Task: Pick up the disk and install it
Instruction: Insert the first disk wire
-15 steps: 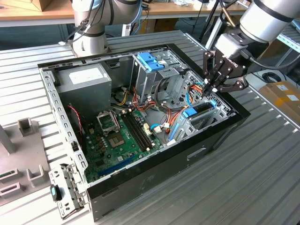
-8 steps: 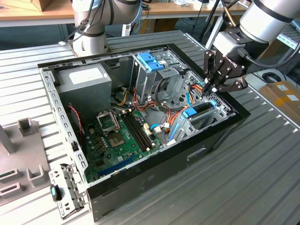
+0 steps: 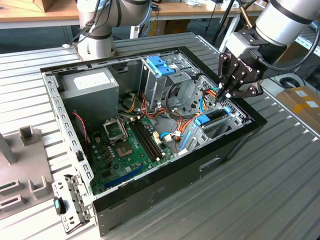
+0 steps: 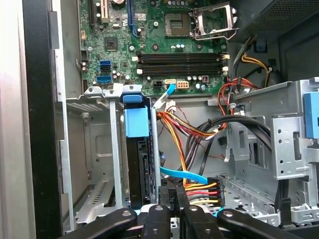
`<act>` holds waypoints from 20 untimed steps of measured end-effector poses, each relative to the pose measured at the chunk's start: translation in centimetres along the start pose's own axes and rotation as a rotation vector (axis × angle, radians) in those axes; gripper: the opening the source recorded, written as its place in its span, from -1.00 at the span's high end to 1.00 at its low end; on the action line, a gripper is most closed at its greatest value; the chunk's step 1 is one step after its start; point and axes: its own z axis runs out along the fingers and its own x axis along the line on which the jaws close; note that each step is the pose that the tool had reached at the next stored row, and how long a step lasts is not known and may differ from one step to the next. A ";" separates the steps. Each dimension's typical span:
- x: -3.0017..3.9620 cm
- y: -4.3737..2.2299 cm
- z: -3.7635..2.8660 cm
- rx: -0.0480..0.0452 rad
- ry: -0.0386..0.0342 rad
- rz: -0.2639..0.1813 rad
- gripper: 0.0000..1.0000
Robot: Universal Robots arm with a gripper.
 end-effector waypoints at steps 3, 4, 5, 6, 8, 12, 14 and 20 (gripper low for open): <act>0.45 -0.03 -0.05 0.0001 0.0000 0.000 0.66; 0.63 -0.04 -0.06 0.0001 -0.0001 0.001 0.66; 0.76 -0.05 -0.08 0.0001 0.0000 0.001 0.66; 0.94 -0.06 -0.10 0.0001 0.0000 0.001 0.66; 1.15 -0.07 -0.11 0.0001 -0.0001 0.001 0.66; 1.58 -0.10 -0.14 0.0003 -0.0002 0.003 0.66; 1.84 -0.12 -0.16 0.0003 -0.0001 0.003 0.66; 2.42 -0.13 -0.18 0.0004 -0.0001 0.003 0.66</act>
